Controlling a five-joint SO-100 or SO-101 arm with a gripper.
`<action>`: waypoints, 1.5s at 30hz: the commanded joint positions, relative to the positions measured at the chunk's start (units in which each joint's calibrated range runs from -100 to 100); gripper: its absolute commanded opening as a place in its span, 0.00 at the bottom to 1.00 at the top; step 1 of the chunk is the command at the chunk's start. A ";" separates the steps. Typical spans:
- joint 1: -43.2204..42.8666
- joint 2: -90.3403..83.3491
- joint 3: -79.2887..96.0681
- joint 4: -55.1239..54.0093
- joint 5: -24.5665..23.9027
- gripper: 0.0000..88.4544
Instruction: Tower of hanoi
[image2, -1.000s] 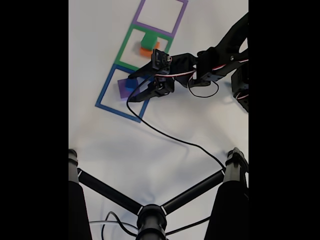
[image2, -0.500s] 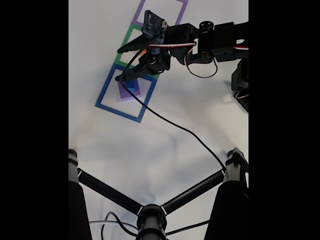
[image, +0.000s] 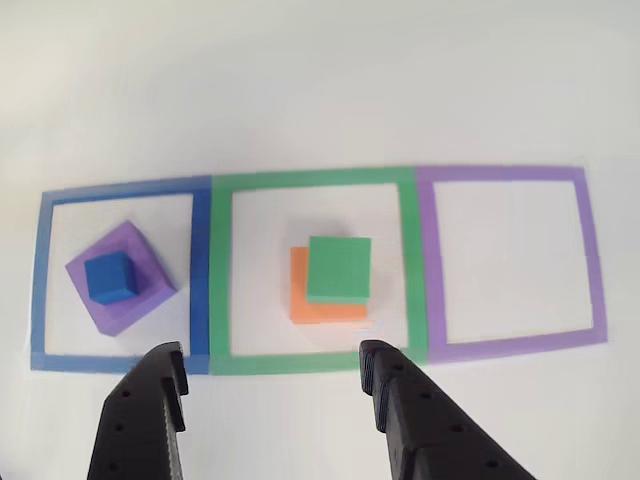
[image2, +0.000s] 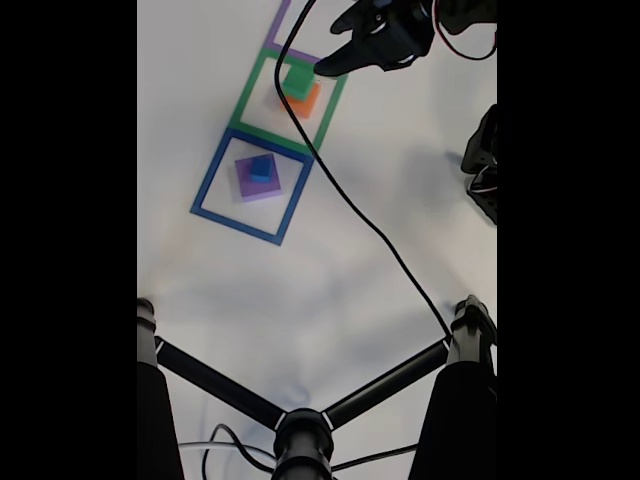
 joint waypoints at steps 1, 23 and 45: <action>3.58 -2.42 -5.30 5.44 1.17 0.24; 7.78 -10.28 43.49 -44.01 1.17 0.28; 5.49 20.41 66.84 -106.17 1.17 0.30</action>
